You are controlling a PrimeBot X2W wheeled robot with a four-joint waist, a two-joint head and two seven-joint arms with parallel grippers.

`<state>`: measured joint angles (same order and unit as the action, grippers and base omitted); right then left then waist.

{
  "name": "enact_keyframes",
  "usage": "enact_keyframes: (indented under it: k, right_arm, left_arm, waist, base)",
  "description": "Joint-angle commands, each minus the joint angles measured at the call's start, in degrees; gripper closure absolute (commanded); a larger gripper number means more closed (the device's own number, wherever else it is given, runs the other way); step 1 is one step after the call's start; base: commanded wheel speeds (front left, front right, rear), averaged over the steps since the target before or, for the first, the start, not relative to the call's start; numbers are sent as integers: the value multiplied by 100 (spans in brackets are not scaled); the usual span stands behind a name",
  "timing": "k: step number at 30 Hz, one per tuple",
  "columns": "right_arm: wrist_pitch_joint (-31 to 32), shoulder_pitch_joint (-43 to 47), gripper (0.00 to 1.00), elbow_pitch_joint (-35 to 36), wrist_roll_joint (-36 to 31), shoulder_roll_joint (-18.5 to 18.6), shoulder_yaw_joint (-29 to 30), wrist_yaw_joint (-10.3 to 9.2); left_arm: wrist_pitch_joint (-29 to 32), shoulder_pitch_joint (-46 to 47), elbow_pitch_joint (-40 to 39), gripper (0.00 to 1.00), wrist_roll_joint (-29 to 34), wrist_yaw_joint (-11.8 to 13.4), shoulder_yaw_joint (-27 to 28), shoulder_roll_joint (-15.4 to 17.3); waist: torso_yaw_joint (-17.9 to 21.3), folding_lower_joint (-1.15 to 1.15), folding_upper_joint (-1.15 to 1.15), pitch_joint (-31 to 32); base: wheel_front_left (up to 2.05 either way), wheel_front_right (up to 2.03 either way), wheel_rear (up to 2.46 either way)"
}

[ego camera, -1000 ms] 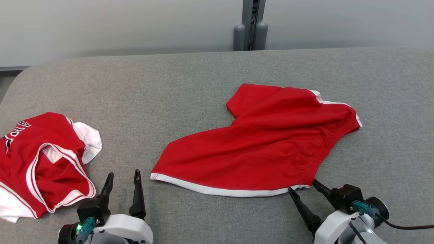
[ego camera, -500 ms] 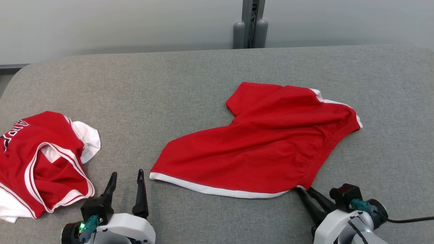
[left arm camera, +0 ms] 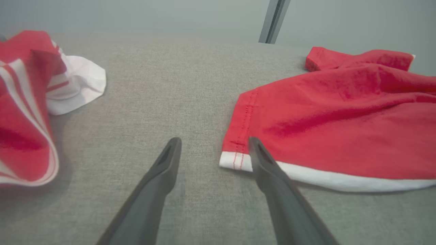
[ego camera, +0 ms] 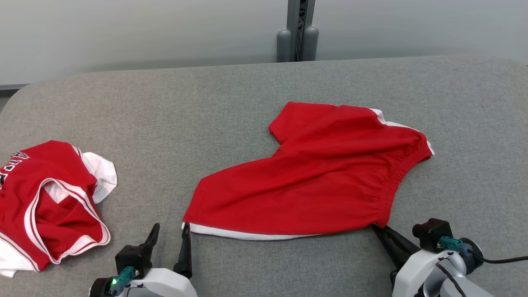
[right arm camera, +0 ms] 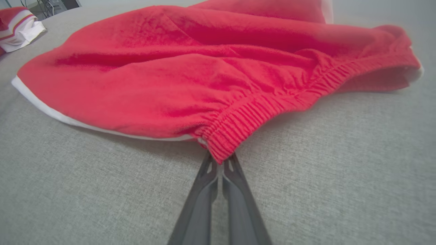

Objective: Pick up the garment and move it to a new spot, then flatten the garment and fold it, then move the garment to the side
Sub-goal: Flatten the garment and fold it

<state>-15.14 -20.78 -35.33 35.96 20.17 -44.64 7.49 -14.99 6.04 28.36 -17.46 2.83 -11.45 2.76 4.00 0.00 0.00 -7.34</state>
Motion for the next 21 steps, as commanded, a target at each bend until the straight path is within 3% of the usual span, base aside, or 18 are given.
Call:
enact_keyframes:
  k: [1, 13, 21]
  right_arm:
    - [-5, -69, 100, 14, 55, 74, 3, 1]
    - [-5, -170, 100, -111, 167, 118, -144, 0]
    - [-5, -155, 100, -183, 194, 99, -130, 1]
  left_arm:
    - [-25, 95, 61, 0, 10, -47, -25, 25]
    - [-25, 382, 954, 0, 8, -428, -423, 28]
    - [-25, 434, 1005, 0, 147, -472, -469, 25]
  waist:
    - [12, 0, 0, -4]
    - [99, 0, 0, 4]
    - [77, 0, 0, 36]
  base:
    - [0, 0, 0]
    - [0, 0, 0]
    - [0, 0, 0]
